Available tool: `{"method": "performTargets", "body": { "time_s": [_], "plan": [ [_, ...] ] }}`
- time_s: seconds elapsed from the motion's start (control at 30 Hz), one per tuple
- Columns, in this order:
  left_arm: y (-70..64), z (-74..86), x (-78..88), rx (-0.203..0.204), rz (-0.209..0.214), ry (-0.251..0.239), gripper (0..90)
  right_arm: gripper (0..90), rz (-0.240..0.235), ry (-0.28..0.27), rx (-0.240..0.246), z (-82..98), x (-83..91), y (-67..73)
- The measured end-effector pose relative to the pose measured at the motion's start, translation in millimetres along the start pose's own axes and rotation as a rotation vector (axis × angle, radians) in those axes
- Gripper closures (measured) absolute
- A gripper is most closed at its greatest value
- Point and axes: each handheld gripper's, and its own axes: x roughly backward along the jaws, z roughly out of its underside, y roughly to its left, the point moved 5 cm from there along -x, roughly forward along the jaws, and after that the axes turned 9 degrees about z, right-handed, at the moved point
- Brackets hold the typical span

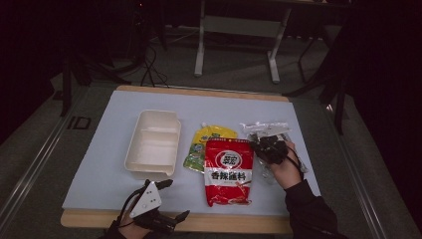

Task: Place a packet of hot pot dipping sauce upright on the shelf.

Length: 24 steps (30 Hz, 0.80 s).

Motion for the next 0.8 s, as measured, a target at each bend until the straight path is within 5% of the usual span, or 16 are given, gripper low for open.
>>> {"method": "performTargets", "body": {
  "time_s": [0.27,0.5,0.8],
  "plan": [
    [0.4,-10.4,-0.5,0.046,0.011,-0.006,1.1,90.0,-0.016,-0.057,0.022,-9.2,24.2,5.4],
    [3.9,-21.5,-1.6,0.034,0.015,0.005,1.1,90.0,-0.027,-0.107,0.05,-17.5,43.0,13.1],
    [10.5,-29.3,-22.0,0.061,0.032,0.046,1.1,90.0,-0.058,-0.17,0.097,-25.5,66.7,27.8]
  ]
}}
